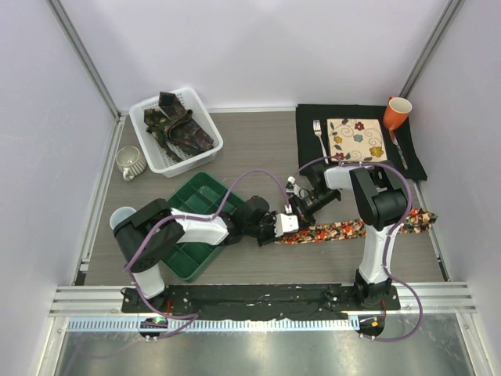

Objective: Roll the ties
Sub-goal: Roll the tie at the center of the board.

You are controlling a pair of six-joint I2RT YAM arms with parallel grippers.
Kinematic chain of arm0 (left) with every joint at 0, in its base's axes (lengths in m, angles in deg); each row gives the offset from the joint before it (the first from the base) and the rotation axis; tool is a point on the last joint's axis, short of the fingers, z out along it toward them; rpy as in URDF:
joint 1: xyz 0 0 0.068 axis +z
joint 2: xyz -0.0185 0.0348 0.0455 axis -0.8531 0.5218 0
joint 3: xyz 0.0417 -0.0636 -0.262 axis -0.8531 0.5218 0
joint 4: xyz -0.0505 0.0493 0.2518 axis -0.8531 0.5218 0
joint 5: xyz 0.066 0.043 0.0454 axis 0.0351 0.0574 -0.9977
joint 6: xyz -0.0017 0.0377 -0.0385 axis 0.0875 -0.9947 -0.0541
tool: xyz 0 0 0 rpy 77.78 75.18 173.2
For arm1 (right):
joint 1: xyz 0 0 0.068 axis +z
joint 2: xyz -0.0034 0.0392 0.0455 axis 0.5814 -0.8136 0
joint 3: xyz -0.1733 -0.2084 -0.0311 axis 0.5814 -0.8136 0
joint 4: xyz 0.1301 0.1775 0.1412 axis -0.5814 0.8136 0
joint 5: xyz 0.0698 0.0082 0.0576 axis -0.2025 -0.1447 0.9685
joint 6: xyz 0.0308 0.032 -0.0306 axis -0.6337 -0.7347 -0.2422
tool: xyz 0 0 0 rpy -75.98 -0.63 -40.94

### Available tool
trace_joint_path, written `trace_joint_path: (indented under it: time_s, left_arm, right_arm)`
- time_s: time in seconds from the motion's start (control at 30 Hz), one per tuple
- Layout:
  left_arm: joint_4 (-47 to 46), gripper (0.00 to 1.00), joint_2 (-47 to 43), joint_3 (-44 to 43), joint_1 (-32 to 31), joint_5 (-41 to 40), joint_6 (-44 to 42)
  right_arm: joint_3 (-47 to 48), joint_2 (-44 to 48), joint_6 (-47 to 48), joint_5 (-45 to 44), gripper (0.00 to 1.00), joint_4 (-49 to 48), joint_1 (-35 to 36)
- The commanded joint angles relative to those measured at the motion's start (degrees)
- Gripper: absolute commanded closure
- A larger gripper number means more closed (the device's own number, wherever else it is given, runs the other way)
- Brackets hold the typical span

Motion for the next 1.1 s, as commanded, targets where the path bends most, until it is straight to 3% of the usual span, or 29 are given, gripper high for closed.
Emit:
trace_joint_path:
  time_s: [0.0, 0.13, 0.17, 0.37, 0.57, 0.83, 1.07]
  left_arm:
    - [6.7, 0.71, 0.18, 4.55, 1.44, 2.44, 1.32]
    - [-3.91, 0.47, -1.85, 9.47, 6.28, 9.13, 5.28]
    - [-10.29, 0.41, -2.03, 12.0, 6.81, 10.1, 5.81]
    - [-24.05, 0.29, 0.87, 14.58, 7.43, 14.06, 9.76]
    - [-33.2, 0.23, 6.4, 14.23, 7.34, 16.79, 10.47]
    - [-32.69, 0.29, 8.17, 12.56, 5.85, 16.35, 5.91]
    - [-29.17, 0.5, 7.55, 11.86, 5.32, 15.82, 6.86]
  right_arm:
    - [0.38, -3.07, 2.53, -5.6, 0.99, 1.17, -0.69]
    - [-0.24, -5.71, 2.62, -6.3, 0.99, 1.7, -1.65]
    - [-0.5, -6.41, 2.44, -6.48, 0.99, 1.79, -1.92]
    - [-0.77, -7.65, 3.67, -8.15, 0.99, 3.1, -2.53]
    - [-0.59, -7.3, 5.6, -9.04, 0.99, 4.86, -2.27]
    - [0.99, -4.83, 5.26, -8.24, 0.99, 6.01, 1.15]
    - [1.69, -6.5, 2.8, -10.79, 0.99, 2.15, 1.59]
